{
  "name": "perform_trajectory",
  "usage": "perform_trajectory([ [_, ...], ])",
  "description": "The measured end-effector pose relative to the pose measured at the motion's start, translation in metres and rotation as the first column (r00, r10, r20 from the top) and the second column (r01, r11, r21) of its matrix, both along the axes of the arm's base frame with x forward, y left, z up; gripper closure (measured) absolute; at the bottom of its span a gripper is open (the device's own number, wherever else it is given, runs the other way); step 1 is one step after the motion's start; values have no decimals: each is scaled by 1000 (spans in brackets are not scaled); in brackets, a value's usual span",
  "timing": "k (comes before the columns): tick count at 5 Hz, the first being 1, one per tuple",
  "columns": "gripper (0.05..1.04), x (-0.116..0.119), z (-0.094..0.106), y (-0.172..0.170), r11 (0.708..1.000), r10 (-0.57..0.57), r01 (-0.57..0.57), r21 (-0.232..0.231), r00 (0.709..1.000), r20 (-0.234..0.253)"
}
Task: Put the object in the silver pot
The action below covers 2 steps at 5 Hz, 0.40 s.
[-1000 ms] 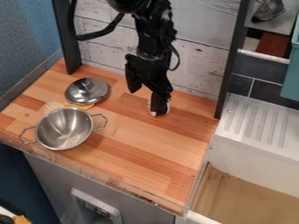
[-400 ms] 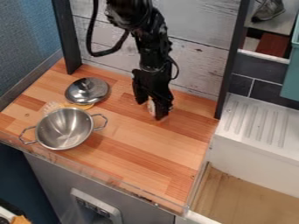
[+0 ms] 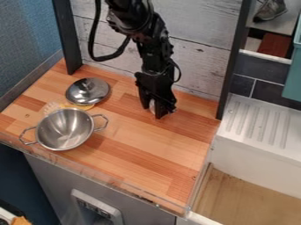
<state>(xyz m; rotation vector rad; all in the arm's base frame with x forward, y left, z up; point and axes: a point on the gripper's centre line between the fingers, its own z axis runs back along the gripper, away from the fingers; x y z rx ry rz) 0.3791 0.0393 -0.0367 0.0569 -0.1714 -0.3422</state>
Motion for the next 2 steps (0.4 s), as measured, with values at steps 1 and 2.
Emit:
perform_trajectory([
  [1, 591, -5, 0, 0, 1000, 11, -11, 8, 1000, 7],
  [2, 591, -8, 19, 0, 1000, 23, -23, 7, 999, 48],
])
